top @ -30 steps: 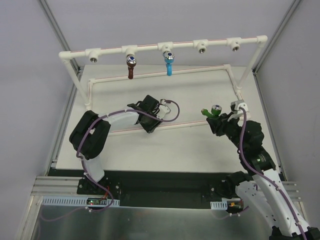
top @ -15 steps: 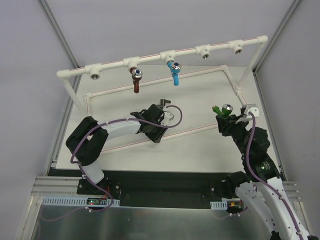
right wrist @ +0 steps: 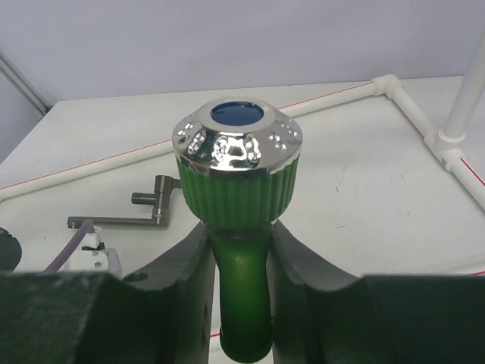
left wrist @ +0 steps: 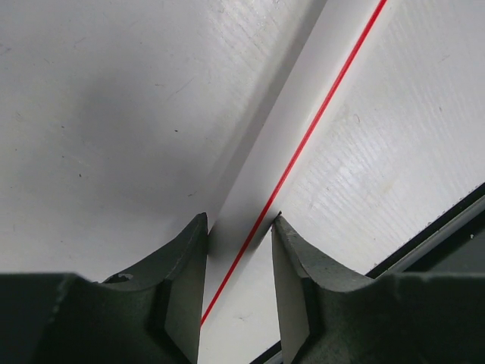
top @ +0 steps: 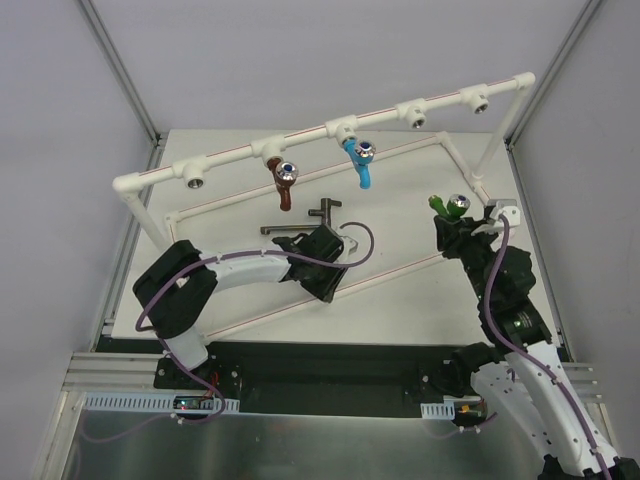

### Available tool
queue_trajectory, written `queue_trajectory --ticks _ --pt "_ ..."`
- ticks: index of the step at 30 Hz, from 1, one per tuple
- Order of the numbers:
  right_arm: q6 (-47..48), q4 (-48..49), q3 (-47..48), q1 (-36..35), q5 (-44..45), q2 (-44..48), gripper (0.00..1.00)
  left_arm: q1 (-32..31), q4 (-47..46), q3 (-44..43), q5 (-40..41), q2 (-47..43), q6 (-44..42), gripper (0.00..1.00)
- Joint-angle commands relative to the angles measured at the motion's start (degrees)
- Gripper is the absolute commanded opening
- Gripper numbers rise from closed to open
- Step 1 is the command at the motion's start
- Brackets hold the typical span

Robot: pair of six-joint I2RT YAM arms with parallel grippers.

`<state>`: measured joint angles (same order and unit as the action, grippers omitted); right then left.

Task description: Install the water faucets

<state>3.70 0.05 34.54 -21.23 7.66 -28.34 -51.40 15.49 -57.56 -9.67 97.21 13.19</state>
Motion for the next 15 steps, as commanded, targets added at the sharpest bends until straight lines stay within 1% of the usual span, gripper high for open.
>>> queue_trajectory --ticks 1,4,5,8,9,11,12,14,15 --pt "0.86 7.76 4.21 0.14 -1.42 -1.98 0.02 -1.77 3.06 0.26 1.14 -2.99 4.48 0.18" --pt "2.18 8.38 5.61 0.14 -1.33 -3.04 0.02 -3.27 2.53 0.96 3.43 -4.57 3.86 0.27" --pt "2.36 8.38 5.97 0.05 -1.25 -3.39 0.02 -3.53 2.10 1.13 3.95 -5.18 3.43 0.36" --pt "2.97 8.12 6.94 0.14 -1.16 -3.83 0.02 -4.32 1.04 2.27 5.45 -8.96 1.93 0.48" --pt "3.24 7.51 7.29 0.14 -1.16 -3.83 0.02 -4.59 0.78 2.97 6.32 -11.49 1.49 0.55" --pt "3.50 6.54 7.90 0.14 -1.24 -3.92 0.02 -5.38 0.16 3.94 6.86 -14.23 -0.17 0.63" --pt "3.68 6.28 8.08 0.05 -1.16 -3.74 0.02 -5.64 -0.36 4.12 7.03 -17.02 -0.79 0.69" --pt "4.12 5.40 8.43 0.14 -0.89 -3.66 0.02 -6.52 -0.37 4.38 7.30 -20.20 -3.42 0.72" --pt "4.20 5.05 8.61 0.14 -0.89 -3.65 0.02 -6.78 -0.37 4.30 7.30 -23.61 -4.48 0.74"
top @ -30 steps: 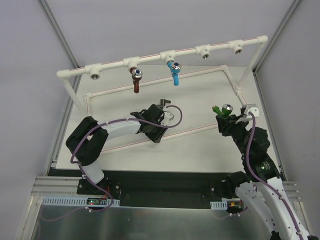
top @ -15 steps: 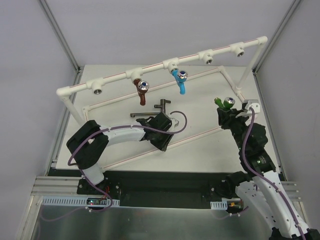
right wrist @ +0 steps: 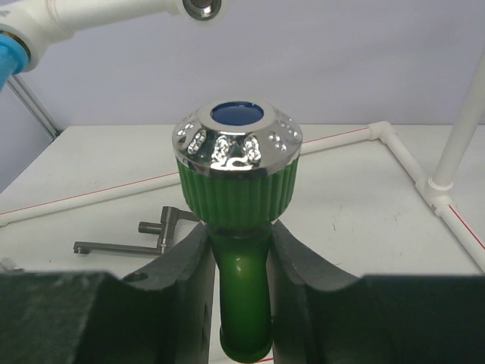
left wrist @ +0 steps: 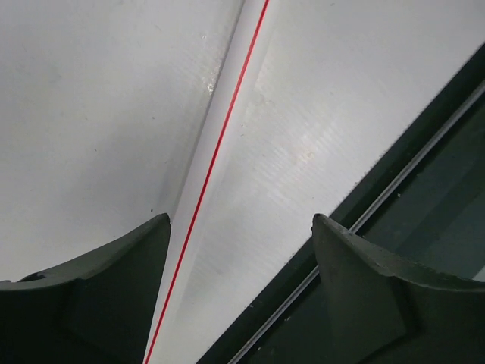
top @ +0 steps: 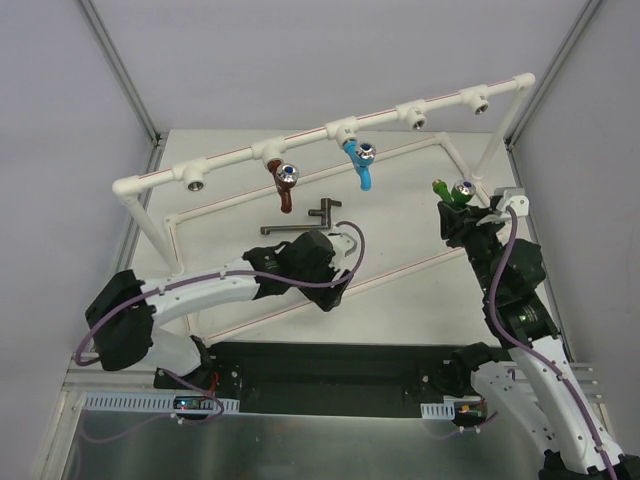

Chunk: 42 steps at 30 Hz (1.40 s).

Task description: Install the water faucets

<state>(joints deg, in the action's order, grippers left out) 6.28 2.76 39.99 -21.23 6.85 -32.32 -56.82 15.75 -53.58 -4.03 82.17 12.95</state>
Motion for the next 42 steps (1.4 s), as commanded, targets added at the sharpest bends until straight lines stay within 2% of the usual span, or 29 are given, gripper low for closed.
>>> queue_trajectory --ticks 1,9,14,17,21,22,25,28,29,31,32,33,35,42 --pt "1.89 2.07 3.34 0.14 0.09 0.50 0.02 -1.80 -0.54 0.32 0.88 -10.52 -5.29 0.76" --pt "2.94 -1.71 6.15 0.14 0.35 0.76 0.02 -2.16 0.33 -3.54 -11.25 -34.06 -17.08 0.74" --pt "3.03 -2.50 7.03 0.14 0.27 0.68 0.02 -2.24 3.31 -11.34 -16.27 -38.84 -21.20 0.80" --pt "3.03 -2.50 7.38 0.14 -0.08 0.50 0.02 -2.16 5.60 -17.23 -12.77 -37.97 -23.13 0.81" --pt "3.03 -4.61 8.00 0.23 -0.70 0.41 0.02 -2.16 11.30 -27.17 0.92 -33.23 -25.78 0.80" --pt "3.21 -4.87 8.18 0.14 -0.70 0.50 0.02 -1.98 12.45 -28.84 7.31 -32.17 -26.39 0.80" --pt "4.08 -6.19 8.97 0.23 -0.96 0.76 0.02 -0.94 15.45 -35.96 17.35 -28.57 -32.08 0.80" --pt "4.70 -7.16 9.41 0.23 -1.40 1.20 0.02 3.80 17.03 -41.68 18.63 -26.63 -35.88 0.81" --pt "4.79 -7.33 9.41 0.14 -1.49 1.29 0.02 10.34 17.56 -43.87 16.01 -25.67 -36.06 0.81" --pt "5.05 -7.42 9.41 0.14 -1.75 1.55 0.02 18.45 19.48 -45.64 10.22 -24.26 -35.98 0.82" --pt "5.32 -7.51 9.41 0.14 -1.75 1.55 0.02 25.28 20.89 -47.82 3.49 -22.25 -35.80 0.82" --pt "5.49 -7.60 9.41 0.23 -1.84 1.64 0.02 28.14 22.56 -49.24 -0.06 -21.01 -35.80 0.83" --pt "6.10 -8.04 9.58 0.14 -1.93 1.82 0.02 31.23 27.40 -51.87 -4.91 -17.94 -37.90 0.85" --pt "6.63 -9.88 10.81 0.14 -3.51 1.64 0.02 38.17 33.55 -53.12 -11.25 -13.97 -45.46 0.88"
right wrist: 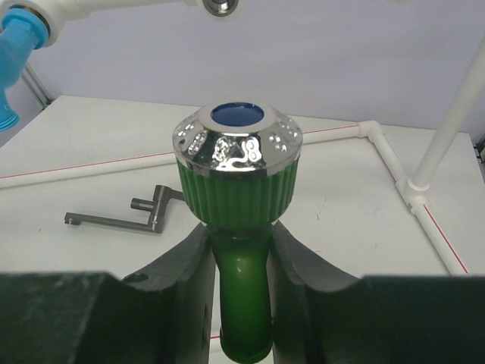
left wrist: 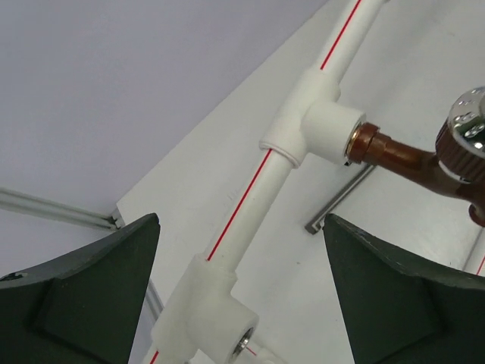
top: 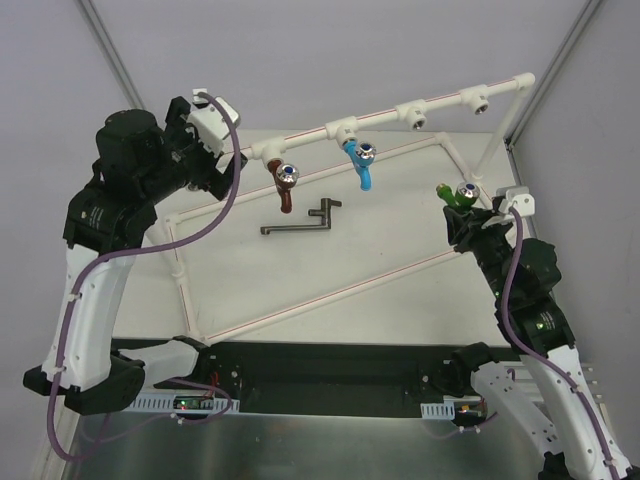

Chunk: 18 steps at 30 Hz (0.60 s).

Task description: Install the water faucets

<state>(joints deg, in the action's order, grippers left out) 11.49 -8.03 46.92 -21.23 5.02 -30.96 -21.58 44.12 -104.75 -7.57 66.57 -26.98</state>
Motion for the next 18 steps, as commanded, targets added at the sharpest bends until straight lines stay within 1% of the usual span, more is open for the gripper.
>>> queue_trajectory --ticks 1,5,8,12,16,18 --pt "1.52 0.48 4.23 0.23 -1.68 0.11 0.02 3.39 5.80 -2.47 -7.89 3.03 -6.58 0.88" --pt "1.61 0.39 4.24 0.14 -1.94 -0.07 0.02 4.18 6.33 -1.77 -6.49 6.03 -9.58 0.88" --pt "1.79 0.56 4.15 0.23 -1.94 -0.15 0.02 4.09 6.42 -1.77 -6.23 8.14 -10.02 0.88" --pt "2.05 1.35 4.15 0.14 -2.38 -0.77 0.02 4.18 6.24 -1.60 -4.47 9.37 -10.55 0.86" --pt "1.87 2.23 4.15 0.23 -2.38 -1.64 0.02 4.18 5.72 -0.46 -5.43 8.50 -10.99 0.78" --pt "1.79 3.10 3.89 0.14 -2.47 -2.17 0.02 4.09 5.54 -0.19 -6.13 8.23 -10.38 0.69"
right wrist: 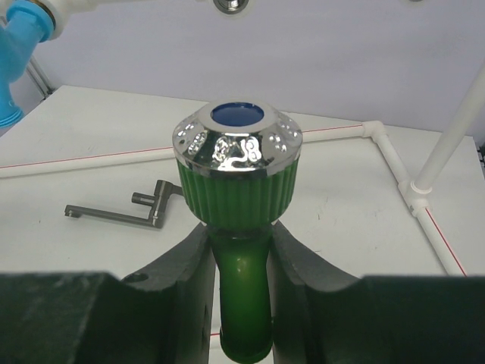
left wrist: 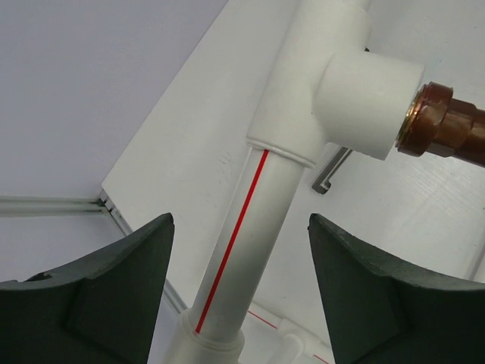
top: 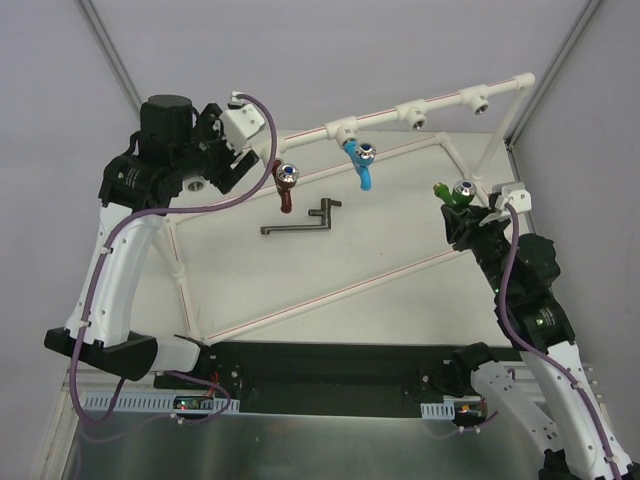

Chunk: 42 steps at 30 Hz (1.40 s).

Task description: Install the water faucets

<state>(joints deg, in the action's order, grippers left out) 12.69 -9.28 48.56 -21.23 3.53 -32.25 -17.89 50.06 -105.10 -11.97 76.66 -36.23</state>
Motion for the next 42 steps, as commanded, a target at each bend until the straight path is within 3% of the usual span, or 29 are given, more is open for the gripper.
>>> queue_trajectory --ticks 1,3,12,20,29,32,42 --pt "0.50 4.70 2.25 0.14 -0.89 -1.06 0.02 0.40 -0.41 0.16 -2.01 -1.96 -0.60 0.65" --pt "0.41 5.93 1.81 0.14 -0.63 -1.67 0.01 0.31 -0.40 0.33 -3.32 -2.04 0.97 0.51" --pt "0.58 14.53 1.46 0.23 1.92 -5.19 0.02 -2.24 -0.49 4.90 1.33 -5.38 5.36 0.24" --pt "3.65 23.77 1.81 0.32 0.08 -10.10 0.02 -3.12 -6.98 14.74 9.58 -10.74 9.77 0.16" --pt "3.22 31.42 3.04 3.56 -8.53 -15.46 0.02 -3.12 -20.96 28.71 10.91 -19.09 9.34 0.05" --pt "2.96 32.65 3.74 4.79 -10.47 -16.87 0.02 -3.12 -26.74 35.47 11.70 -22.69 8.28 0.03" --pt "2.61 36.35 5.23 7.08 -12.05 -20.31 0.02 -3.12 -34.77 41.46 15.83 -23.40 7.84 0.03"
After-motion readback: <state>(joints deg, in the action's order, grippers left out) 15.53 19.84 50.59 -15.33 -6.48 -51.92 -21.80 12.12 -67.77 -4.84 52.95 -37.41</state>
